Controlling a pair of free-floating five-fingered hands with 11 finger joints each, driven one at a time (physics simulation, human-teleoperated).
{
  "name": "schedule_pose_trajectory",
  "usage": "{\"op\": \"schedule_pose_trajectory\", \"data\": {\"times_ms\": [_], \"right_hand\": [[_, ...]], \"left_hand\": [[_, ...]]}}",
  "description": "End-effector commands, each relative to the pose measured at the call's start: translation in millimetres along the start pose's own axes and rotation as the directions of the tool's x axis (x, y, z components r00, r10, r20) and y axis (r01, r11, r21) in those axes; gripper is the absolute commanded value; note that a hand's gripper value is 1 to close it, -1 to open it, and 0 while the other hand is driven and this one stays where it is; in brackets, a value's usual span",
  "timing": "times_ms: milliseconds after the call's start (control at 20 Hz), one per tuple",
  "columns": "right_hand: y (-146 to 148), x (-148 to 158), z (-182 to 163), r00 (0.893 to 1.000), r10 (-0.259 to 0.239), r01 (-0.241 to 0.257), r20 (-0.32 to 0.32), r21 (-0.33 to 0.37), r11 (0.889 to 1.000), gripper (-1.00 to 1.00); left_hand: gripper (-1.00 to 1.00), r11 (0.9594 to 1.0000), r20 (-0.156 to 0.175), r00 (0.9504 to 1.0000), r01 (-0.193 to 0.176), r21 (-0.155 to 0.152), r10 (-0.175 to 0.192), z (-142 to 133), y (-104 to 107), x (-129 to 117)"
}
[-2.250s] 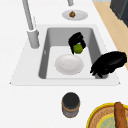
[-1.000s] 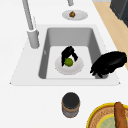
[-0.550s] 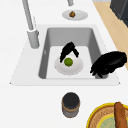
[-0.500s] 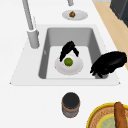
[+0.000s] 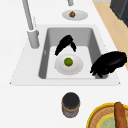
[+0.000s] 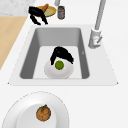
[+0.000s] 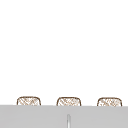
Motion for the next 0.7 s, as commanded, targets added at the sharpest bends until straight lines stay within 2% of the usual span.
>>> {"op": "schedule_pose_trajectory", "data": {"times_ms": [0, 150, 350, 500, 650], "right_hand": [[-12.9, -10.7, 1.0, 0.998, 0.03, -0.024, 0.052, -0.107, 0.994, -1.0], [-24.1, -18.4, 7.3, 0.997, 0.057, -0.048, 0.049, -0.158, 0.986, -1.0], [-40.4, -29.7, 21.0, 0.996, 0.07, -0.054, 0.061, -0.224, 0.973, -1.0], [-51.7, -40.0, 28.2, 0.994, 0.083, -0.059, 0.073, -0.285, 0.957, -1.0], [-61.8, -51.7, 35.4, 0.991, 0.103, -0.067, 0.084, -0.349, 0.935, -1.0]], "left_hand": [[0.0, 1.0, 0.0, 1.0, 0.0, 0.0, 0.0, 0.0, 0.0, 0.0], [0.0, 1.0, 0.0, 1.0, 0.0, 0.0, 0.0, 0.0, 0.0, 0.0], [0.0, 1.0, 0.0, 1.0, 0.0, 0.0, 0.0, 0.0, 0.0, 0.0], [0.0, 1.0, 0.0, 1.0, 0.0, 0.0, 0.0, 0.0, 0.0, 0.0], [0.0, 1.0, 0.0, 1.0, 0.0, 0.0, 0.0, 0.0, 0.0, 0.0]]}}
